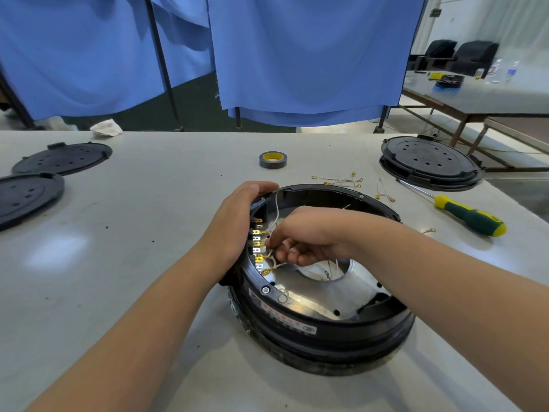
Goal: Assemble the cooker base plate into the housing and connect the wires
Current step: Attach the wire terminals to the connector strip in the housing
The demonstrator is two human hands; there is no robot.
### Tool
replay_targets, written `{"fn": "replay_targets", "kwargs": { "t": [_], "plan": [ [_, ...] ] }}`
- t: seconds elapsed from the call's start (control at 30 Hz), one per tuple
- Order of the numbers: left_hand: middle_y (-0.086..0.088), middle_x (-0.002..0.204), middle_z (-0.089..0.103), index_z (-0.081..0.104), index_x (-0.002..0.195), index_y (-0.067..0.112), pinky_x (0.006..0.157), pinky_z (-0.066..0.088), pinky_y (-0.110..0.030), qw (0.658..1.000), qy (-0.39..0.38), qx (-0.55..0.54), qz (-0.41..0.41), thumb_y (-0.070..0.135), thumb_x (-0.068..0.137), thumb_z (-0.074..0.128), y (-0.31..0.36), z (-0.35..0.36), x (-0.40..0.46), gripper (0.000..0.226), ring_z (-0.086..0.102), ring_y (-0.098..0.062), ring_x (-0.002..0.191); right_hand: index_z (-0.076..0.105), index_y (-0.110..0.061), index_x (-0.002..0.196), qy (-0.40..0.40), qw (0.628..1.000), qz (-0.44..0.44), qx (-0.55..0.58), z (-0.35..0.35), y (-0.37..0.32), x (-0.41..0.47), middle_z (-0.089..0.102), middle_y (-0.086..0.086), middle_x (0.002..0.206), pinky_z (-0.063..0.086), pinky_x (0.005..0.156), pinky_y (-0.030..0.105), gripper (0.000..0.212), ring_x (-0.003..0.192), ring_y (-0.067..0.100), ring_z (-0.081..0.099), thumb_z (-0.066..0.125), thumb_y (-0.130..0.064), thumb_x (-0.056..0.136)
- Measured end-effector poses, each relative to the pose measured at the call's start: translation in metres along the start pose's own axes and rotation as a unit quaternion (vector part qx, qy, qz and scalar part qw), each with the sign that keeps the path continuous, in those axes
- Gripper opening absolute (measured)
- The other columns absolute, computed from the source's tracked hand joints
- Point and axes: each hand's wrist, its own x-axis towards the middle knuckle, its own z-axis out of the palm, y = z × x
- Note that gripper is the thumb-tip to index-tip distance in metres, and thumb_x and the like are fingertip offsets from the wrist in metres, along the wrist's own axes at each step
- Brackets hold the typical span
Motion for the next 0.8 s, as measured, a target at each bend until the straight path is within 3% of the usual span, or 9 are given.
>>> {"fn": "replay_targets", "kwargs": {
  "t": [0.53, 0.8],
  "plan": [
    [0.006, 0.123, 0.062, 0.062, 0.116, 0.027, 0.109, 0.038, -0.042, 0.999, -0.008, 0.048, 0.005, 0.023, 0.102, 0.024, 0.0002, -0.0014, -0.0005, 0.041, 0.055, -0.013, 0.119, 0.058, -0.011, 0.077, -0.003, 1.0, 0.001, 0.005, 0.0009, 0.0004, -0.0009, 0.051, -0.006, 0.046, 0.038, 0.037, 0.011, 0.018, 0.036, 0.002, 0.044, 0.052, -0.011, 0.095],
    [0.004, 0.124, 0.062, 0.061, 0.118, 0.024, 0.11, 0.038, -0.04, 0.999, -0.004, 0.044, 0.003, 0.021, 0.102, 0.024, 0.0006, -0.0001, 0.0, 0.041, 0.054, -0.013, 0.12, 0.056, -0.01, 0.082, -0.018, 0.998, 0.016, 0.062, 0.0021, 0.0007, -0.001, 0.053, -0.006, 0.045, 0.042, 0.038, 0.01, 0.018, 0.035, 0.001, 0.047, 0.048, -0.009, 0.097]
  ]
}}
